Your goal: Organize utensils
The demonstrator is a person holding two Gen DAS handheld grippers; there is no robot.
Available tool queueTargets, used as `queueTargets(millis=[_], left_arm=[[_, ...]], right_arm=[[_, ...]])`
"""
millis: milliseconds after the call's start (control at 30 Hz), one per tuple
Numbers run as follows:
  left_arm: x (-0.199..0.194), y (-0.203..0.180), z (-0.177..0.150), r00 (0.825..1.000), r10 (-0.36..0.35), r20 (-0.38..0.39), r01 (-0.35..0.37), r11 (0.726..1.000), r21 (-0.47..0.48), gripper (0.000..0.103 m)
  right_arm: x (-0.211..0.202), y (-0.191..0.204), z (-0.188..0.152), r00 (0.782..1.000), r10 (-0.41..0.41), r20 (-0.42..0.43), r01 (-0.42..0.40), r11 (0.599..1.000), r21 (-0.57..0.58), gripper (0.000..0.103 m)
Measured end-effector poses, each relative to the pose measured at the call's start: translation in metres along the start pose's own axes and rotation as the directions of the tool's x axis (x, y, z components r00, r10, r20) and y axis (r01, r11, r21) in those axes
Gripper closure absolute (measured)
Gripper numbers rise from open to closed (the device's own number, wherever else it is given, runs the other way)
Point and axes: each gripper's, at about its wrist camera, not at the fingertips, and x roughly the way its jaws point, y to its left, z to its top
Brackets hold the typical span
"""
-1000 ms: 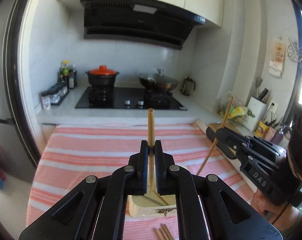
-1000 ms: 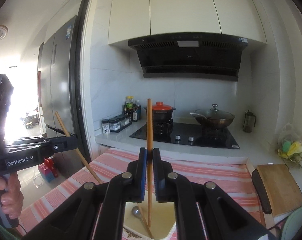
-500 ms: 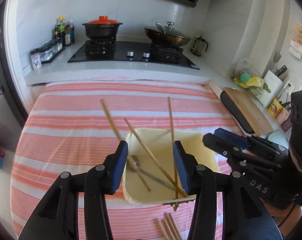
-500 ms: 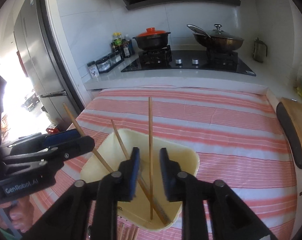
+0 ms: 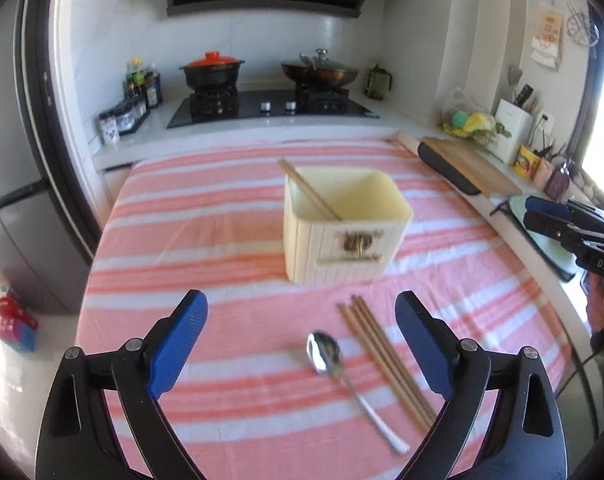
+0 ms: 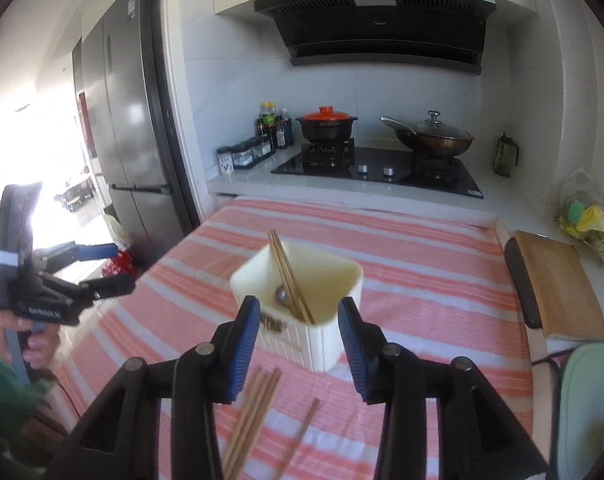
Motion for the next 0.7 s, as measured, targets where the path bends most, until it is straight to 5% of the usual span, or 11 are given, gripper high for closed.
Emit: queueTargets(millis=[167, 300, 433, 533, 700], left_arm=[[-0.013, -0.002, -0.107, 0.997, 0.035, -0.075, -0.045, 0.99, -0.134, 0.008], [-0.007, -0.011, -0.136, 0.992, -0.003, -0.126, -0.024, 0.978, -0.205, 0.008], [0.003, -0.03, -0.139, 0.991, 0.023, -0.131, -0.042, 0.988, -0.146, 0.008], [0.016, -0.039, -0.139, 0.99, -0.013, -0.14, -0.011, 0.985, -0.174, 0.008], [0.04, -0.051, -0.134, 0.991, 0.004, -0.135, -0.029, 0.983, -0.181, 0.008]], right_arm=[[-0.02, 0.012, -0.128, 0.991, -0.112, -0.07, 0.116, 0.992, 0.049, 0.062], [-0.03, 0.021, -0.199, 0.985, -0.112, -0.13, 0.138, 0.969, 0.207, 0.062], [-0.034, 0.03, -0.224, 0.985, -0.082, -0.153, 0.118, 0.962, 0.246, 0.062], [-0.031, 0.035, -0.226, 0.979, -0.117, -0.168, 0.152, 0.965, 0.214, 0.062], [-0.023, 0.04, -0.22, 0.983, -0.059, -0.172, 0.103, 0.96, 0.261, 0.062]])
